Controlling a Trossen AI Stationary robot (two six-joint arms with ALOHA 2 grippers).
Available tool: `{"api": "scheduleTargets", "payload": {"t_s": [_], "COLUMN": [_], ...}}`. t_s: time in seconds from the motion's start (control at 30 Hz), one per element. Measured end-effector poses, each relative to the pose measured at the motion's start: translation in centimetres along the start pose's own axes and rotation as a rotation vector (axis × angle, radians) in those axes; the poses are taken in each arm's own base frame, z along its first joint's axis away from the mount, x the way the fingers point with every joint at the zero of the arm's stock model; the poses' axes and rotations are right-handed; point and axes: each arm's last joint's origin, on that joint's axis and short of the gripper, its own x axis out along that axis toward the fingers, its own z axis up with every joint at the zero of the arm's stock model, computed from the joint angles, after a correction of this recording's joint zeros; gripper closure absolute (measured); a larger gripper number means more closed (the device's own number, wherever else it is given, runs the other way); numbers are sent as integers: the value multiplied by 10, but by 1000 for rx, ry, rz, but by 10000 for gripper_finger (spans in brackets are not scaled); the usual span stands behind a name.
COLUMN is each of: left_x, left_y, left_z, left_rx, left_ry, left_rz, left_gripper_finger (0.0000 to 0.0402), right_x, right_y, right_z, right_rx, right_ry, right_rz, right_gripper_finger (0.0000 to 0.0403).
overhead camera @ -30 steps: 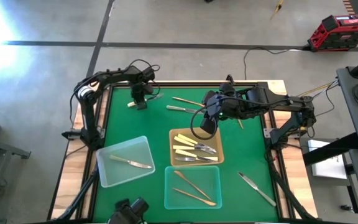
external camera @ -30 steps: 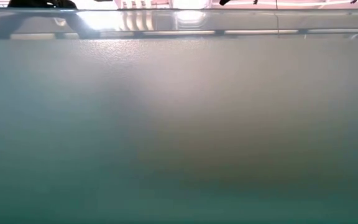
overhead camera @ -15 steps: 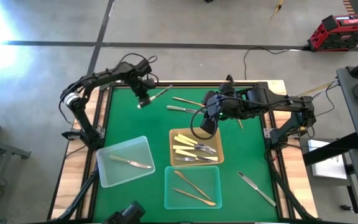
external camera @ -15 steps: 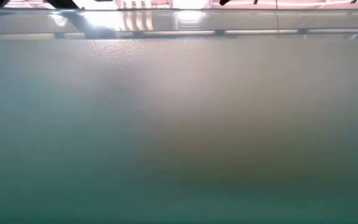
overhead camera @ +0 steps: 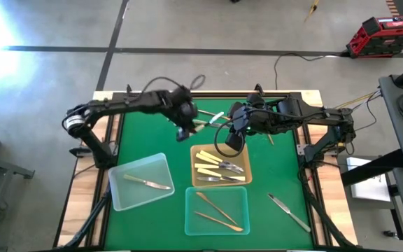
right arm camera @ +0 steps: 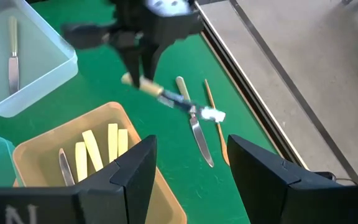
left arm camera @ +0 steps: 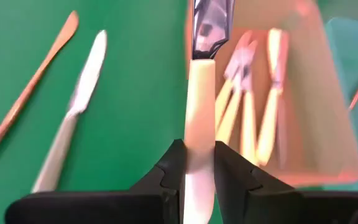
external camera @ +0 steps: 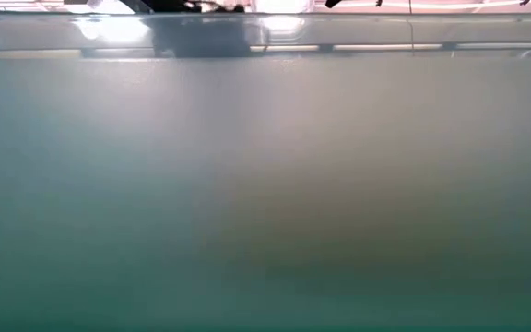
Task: Sort silverware by color (type)
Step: Put the yellow table knife into the orange bin, then put the green table knife into the white bin
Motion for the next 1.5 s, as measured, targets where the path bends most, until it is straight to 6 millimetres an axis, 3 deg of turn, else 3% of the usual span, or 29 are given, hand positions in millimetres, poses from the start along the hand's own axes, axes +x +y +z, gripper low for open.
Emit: {"api": "scheduleTargets", "payload": {"t_s": [0.23, 0.47, 0.6, 0.77, 1.2, 1.5], "left_x": [31, 69, 79, 83, 83, 77], "left_y": [-50, -77, -89, -94, -94, -90], "left_z": [17, 10, 7, 5, 4, -4], "left_rx": [11, -84, -139, -204, -401, -430], "left_ry": [-74, 8, 40, 56, 74, 178], "left_rz": [-54, -55, -69, -74, -58, 182], "left_gripper_finger": [364, 364, 353, 328, 322, 320], "right_x": [0, 0, 0, 0, 0, 0], "right_y": [0, 0, 0, 0, 0, 0], "right_z": [0, 0, 0, 0, 0, 0], "right_rx": [0, 0, 0, 0, 0, 0], "right_ry": [0, 0, 0, 0, -1, -1], "right_rz": [0, 0, 0, 0, 0, 0], "right_gripper_finger": [213, 213, 213, 213, 213, 213]}}
